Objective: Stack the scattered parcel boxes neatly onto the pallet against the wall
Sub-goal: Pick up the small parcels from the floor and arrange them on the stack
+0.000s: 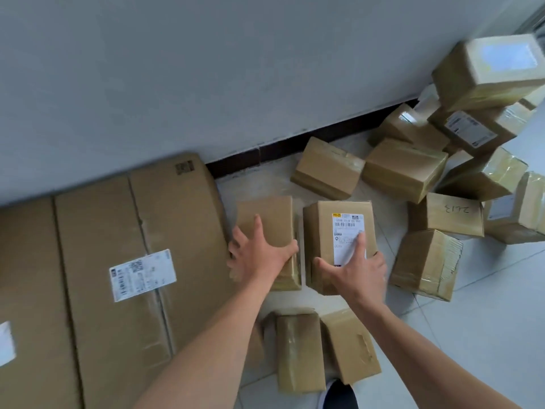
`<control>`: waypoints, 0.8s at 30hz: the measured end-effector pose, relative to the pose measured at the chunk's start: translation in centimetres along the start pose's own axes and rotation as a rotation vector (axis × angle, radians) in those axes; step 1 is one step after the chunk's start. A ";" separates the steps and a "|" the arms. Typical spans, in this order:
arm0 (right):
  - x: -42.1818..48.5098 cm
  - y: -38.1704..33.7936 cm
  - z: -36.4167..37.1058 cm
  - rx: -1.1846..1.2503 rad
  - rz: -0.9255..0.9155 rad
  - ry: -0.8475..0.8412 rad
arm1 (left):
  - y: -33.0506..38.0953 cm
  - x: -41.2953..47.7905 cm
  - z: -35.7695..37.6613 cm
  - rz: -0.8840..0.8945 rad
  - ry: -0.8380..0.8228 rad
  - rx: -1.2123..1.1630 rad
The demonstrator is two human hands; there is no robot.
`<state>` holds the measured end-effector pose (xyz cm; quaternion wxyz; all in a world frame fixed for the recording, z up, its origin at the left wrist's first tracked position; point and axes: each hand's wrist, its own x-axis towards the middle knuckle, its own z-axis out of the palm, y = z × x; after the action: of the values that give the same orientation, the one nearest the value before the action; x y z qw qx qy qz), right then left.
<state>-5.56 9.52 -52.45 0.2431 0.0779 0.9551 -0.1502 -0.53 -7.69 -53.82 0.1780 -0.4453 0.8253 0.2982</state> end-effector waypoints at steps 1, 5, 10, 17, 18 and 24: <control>-1.5 -1.9 -0.8 0.005 -0.004 0.013 | -0.2 -0.6 -2.2 -0.003 0.013 -0.058; -7.4 -10.0 -3.3 -0.002 -0.013 0.096 | -3.0 -2.2 -11.8 0.066 0.084 -0.074; -15.3 -20.6 -1.7 -0.018 -0.118 0.095 | -12.1 -2.0 -23.4 0.010 0.191 -0.039; -24.6 -36.3 10.6 -0.131 -0.280 -0.081 | -29.7 1.2 -33.1 -0.167 0.378 0.079; -25.5 -37.9 12.7 -0.149 -0.300 -0.101 | -31.6 2.1 -33.6 -0.197 0.388 0.079; -27.3 -43.9 21.9 -0.106 -0.387 -0.071 | -38.4 7.8 -33.0 -0.261 0.417 0.062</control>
<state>18.06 -41.06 -46.54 0.2470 -0.1255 0.9497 -0.1462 26.61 -50.39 -45.99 0.0547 -0.5944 0.7883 0.1489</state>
